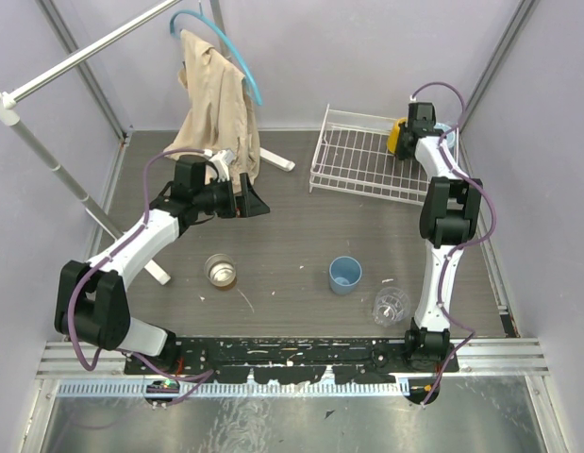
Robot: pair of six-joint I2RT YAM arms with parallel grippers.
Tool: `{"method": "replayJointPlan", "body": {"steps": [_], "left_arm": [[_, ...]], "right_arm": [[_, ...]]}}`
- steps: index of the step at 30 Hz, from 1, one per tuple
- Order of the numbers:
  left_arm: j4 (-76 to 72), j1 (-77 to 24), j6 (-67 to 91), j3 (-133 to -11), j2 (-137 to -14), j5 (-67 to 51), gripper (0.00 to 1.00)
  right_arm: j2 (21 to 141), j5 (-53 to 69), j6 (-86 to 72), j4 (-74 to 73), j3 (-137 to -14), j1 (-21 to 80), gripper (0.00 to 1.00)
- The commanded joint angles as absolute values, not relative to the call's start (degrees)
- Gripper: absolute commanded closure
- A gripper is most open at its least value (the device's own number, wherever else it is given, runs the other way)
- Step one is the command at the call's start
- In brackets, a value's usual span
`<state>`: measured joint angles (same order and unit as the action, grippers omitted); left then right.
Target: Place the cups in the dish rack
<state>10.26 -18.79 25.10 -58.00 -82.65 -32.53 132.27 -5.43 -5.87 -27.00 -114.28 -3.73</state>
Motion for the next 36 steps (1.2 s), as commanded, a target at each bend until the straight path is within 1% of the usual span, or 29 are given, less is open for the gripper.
{"method": "replayJointPlan", "body": {"steps": [1,3,4,5,7,8,12,15,21,30,33,36], "left_arm": [[9.71,-18.43,24.72,-59.67,-82.52,-33.46,0.02],[9.79,-18.48,24.70,-59.68,-82.41,-33.57,0.02],[9.84,-18.46,24.70,-59.68,-82.33,-33.58,0.02],[9.91,-18.46,24.70,-59.63,-82.23,-33.58,0.02],[9.93,-18.48,24.70,-59.52,-82.09,-33.53,0.02],[9.92,-18.46,24.74,-59.46,-81.89,-33.49,0.02],[9.99,-18.50,24.91,-59.09,-81.37,-33.44,0.02],[10.20,-18.46,24.96,-58.68,-80.61,-33.01,0.02],[10.38,-18.50,25.92,-57.65,-78.85,-32.51,0.02],[11.60,-18.72,27.67,-55.97,-75.47,-32.19,0.02],[14.19,-20.34,27.40,-56.21,-74.85,-31.81,0.02],[19.35,-23.94,26.35,-58.13,-74.48,-28.69,0.02]], "right_arm": [[130.88,-9.96,-6.07,-21.49,-113.39,-4.61,0.76],[130.93,-10.08,-6.06,-21.53,-113.51,-4.65,0.69],[130.88,-10.06,-6.01,-21.49,-113.55,-4.61,0.64],[130.80,-9.90,-6.00,-21.53,-113.58,-4.58,0.57],[130.49,-9.48,-6.19,-21.69,-113.48,-4.58,0.49],[130.27,-9.29,-6.27,-21.76,-113.47,-4.59,0.46],[129.00,-8.15,-6.62,-22.35,-113.09,-4.50,0.41],[127.17,-7.75,-6.58,-22.66,-112.04,-4.08,0.38],[123.48,-6.35,-6.99,-24.64,-110.53,-2.49,0.37],[113.99,-7.40,-9.06,-25.71,-102.50,-0.74,0.37],[109.55,-7.81,-9.38,-26.49,-99.47,-0.45,0.37],[104.46,-7.78,-9.70,-27.61,-96.39,-0.44,0.37]]}}
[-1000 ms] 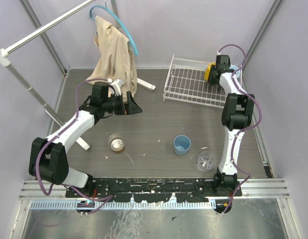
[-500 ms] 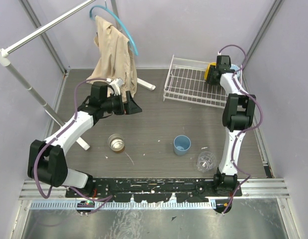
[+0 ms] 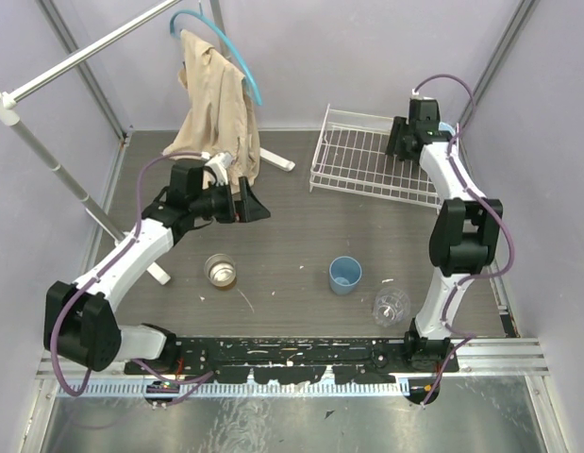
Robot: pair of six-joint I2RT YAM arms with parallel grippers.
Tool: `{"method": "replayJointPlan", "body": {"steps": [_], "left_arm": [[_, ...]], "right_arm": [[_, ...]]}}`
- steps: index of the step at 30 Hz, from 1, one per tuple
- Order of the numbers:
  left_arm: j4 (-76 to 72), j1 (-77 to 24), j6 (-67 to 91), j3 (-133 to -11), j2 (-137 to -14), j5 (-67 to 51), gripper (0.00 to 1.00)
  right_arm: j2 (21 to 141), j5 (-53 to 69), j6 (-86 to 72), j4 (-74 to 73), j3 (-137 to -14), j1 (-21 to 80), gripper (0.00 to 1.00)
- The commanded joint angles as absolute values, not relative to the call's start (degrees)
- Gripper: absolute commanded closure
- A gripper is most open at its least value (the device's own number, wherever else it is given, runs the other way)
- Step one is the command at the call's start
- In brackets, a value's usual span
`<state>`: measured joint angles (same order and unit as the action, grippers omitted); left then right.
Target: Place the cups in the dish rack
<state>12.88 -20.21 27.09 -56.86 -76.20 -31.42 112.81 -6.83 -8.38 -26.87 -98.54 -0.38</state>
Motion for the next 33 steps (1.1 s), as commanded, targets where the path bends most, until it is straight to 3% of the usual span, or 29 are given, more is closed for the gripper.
{"method": "replayJointPlan", "body": {"steps": [1,10,19,33], "left_arm": [[21.23,-25.36,26.13,-58.86,-74.33,-27.26,0.02],[34.43,-38.98,27.79,-63.37,-73.91,-13.00,0.02],[35.35,-51.13,36.68,-68.72,-79.43,4.07,0.00],[35.00,-55.74,39.72,-82.95,-98.78,3.77,0.10]], "right_arm": [[102.75,-7.55,-9.86,-28.31,-95.42,-0.45,0.37],[87.50,-2.11,-15.87,-31.46,-85.20,-0.01,0.37],[79.11,0.54,-21.28,-34.71,-79.29,1.32,0.37],[73.80,1.05,-22.75,-36.56,-77.48,1.28,0.37]]}}
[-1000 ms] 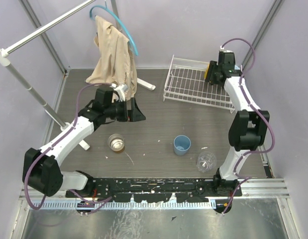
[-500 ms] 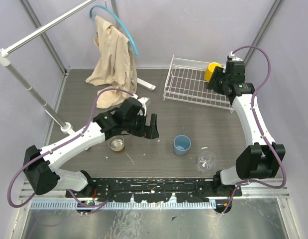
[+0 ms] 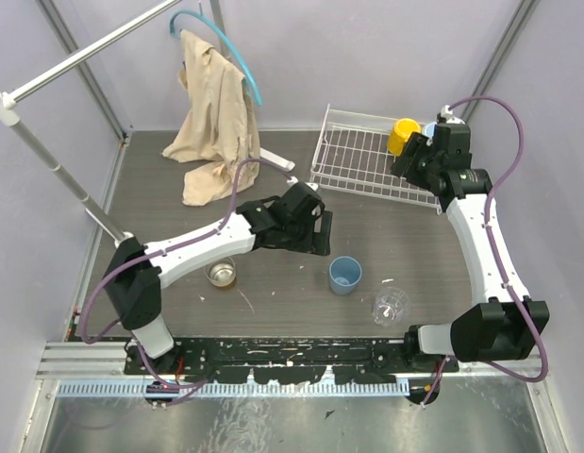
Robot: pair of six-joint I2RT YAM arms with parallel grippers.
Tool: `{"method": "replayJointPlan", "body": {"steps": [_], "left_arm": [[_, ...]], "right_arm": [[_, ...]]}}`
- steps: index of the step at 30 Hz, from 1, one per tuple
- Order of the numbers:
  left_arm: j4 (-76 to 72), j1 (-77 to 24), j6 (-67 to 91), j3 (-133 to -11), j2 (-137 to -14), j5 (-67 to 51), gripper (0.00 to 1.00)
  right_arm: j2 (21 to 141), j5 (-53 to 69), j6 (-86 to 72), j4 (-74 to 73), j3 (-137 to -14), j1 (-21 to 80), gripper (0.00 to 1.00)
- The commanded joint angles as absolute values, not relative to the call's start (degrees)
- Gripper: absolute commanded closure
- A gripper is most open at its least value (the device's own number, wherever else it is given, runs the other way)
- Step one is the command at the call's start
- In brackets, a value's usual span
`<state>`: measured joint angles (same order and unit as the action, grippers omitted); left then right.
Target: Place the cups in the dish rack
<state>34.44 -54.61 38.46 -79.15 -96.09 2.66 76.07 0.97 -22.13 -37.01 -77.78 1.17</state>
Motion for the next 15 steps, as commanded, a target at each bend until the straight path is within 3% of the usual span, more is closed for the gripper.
{"method": "replayJointPlan", "body": {"steps": [1,15], "left_arm": [[35.35,-56.12,39.65,-83.86,-99.49,3.84,0.10],[38.68,-60.17,38.38,-89.78,-105.32,4.49,0.25]], "right_arm": [[73.75,1.05,-22.50,-36.52,-77.37,1.26,0.37],[74.09,1.93,-20.31,-36.40,-76.01,0.02,0.37]]}}
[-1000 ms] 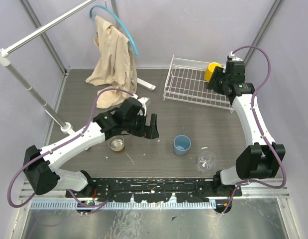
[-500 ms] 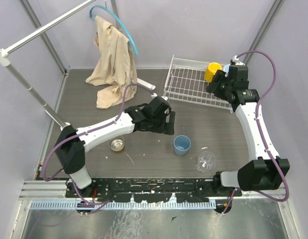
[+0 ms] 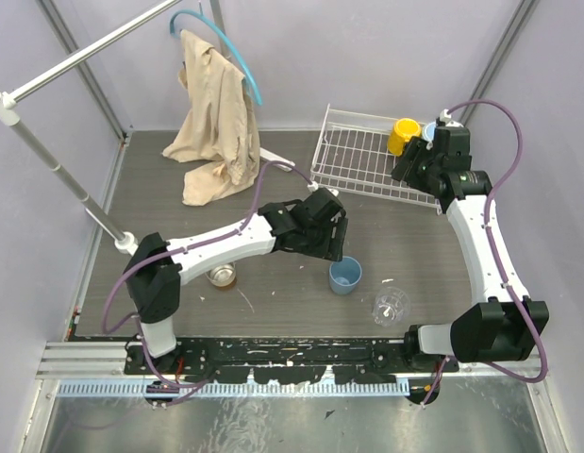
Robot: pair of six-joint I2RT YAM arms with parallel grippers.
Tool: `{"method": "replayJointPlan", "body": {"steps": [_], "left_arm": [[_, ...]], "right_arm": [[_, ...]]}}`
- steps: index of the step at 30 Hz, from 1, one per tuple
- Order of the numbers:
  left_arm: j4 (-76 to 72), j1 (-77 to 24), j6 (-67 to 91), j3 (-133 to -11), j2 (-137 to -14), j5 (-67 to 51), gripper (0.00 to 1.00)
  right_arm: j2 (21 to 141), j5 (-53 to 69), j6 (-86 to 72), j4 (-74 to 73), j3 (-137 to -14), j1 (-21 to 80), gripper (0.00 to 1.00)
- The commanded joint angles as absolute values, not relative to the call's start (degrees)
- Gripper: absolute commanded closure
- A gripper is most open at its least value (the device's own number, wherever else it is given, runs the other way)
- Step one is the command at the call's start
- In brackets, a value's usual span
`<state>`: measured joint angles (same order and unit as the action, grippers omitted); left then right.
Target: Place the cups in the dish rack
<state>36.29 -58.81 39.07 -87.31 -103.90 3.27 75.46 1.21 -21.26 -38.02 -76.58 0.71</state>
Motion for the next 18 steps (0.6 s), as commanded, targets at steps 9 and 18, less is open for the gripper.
{"method": "replayJointPlan", "body": {"steps": [9,18], "left_arm": [[39.30,-61.09,37.96,-89.46,-106.80,5.11,0.33],[40.21,-61.09,36.61,-92.43,-110.77,5.38,0.38]], "right_arm": [[74.59,3.49,-20.65,-35.16,-74.94,-0.35,0.37],[75.23,3.69,-20.74,-35.02,-75.69,-0.40,0.37]]}}
